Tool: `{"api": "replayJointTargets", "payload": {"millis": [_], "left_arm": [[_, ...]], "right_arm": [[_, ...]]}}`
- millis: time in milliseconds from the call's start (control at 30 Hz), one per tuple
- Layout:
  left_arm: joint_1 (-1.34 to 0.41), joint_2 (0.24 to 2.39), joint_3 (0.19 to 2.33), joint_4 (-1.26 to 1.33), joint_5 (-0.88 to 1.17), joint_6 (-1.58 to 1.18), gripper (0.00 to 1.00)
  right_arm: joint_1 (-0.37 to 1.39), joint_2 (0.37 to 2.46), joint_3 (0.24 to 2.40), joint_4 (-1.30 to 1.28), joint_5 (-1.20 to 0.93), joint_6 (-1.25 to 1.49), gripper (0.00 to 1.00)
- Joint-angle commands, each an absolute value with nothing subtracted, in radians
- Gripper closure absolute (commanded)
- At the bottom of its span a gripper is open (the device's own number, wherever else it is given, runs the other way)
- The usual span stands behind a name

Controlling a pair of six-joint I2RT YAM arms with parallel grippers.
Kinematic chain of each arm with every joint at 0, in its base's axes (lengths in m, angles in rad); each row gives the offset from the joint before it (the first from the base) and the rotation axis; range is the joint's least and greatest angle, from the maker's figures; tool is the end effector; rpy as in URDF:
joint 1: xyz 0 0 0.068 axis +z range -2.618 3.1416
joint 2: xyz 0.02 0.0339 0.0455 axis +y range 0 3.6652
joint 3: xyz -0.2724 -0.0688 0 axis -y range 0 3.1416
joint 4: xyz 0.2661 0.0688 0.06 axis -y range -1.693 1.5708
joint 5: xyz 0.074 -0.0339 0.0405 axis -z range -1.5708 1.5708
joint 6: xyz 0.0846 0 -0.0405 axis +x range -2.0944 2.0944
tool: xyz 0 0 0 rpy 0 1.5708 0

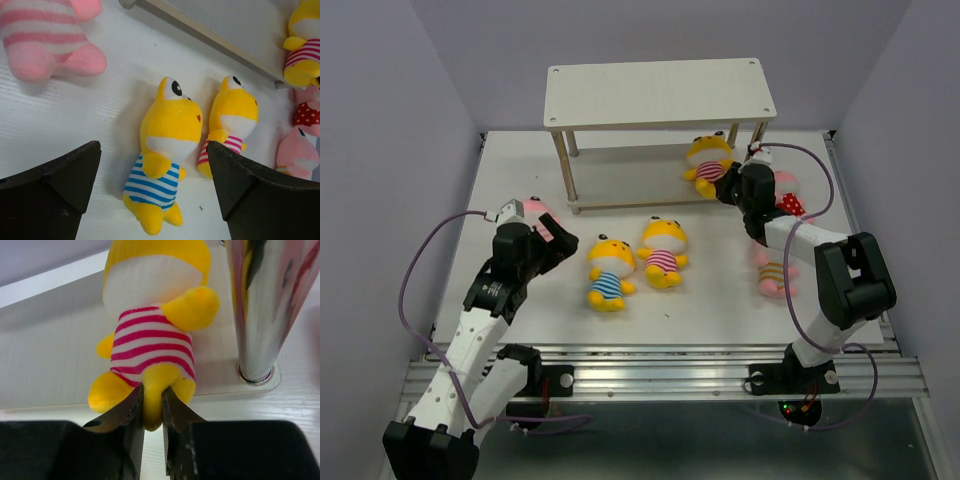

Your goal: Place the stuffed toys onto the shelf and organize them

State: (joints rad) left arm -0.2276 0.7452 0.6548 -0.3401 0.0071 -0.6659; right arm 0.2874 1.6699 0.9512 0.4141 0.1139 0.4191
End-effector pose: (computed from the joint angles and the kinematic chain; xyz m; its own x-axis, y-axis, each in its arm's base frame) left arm 0.2282 -0.0535 0.2678 -0.4630 -0.5269 -0.7128 -0.0688 0.8231 -0.5637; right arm 0.4223 0.1148 0.2071 -0.3350 0.3226 -0.8853 -0.0452 0.9330 0.3571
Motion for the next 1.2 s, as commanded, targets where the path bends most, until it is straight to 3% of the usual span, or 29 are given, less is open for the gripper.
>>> {"api": "replayJointTargets", "payload": {"millis": [0,300,833,1167], "left_arm": [[-0.227,0.742,0.664,-0.307,0.025,-0.646,0.01],[-0.227,0.746,0.661,-0.298,0.029,-0.646,0.01],[-0.227,0.736,0.655,-0.299,0.046,-0.646,0.01],[-0.227,0.715,0.646,-0.308,0.06,-0.653,0.01]], "right_arm": [[0.276,1.675,0.989,0.474,0.14,0.425,0.77],[0.267,1.675,0.991,0.448,0.138,0.436,0.6],[0.267,1.546,0.957,0.373,0.183,0.44,0.4],[0.267,1.379,0.881,0.22,0.078,0.44,0.1]]}}
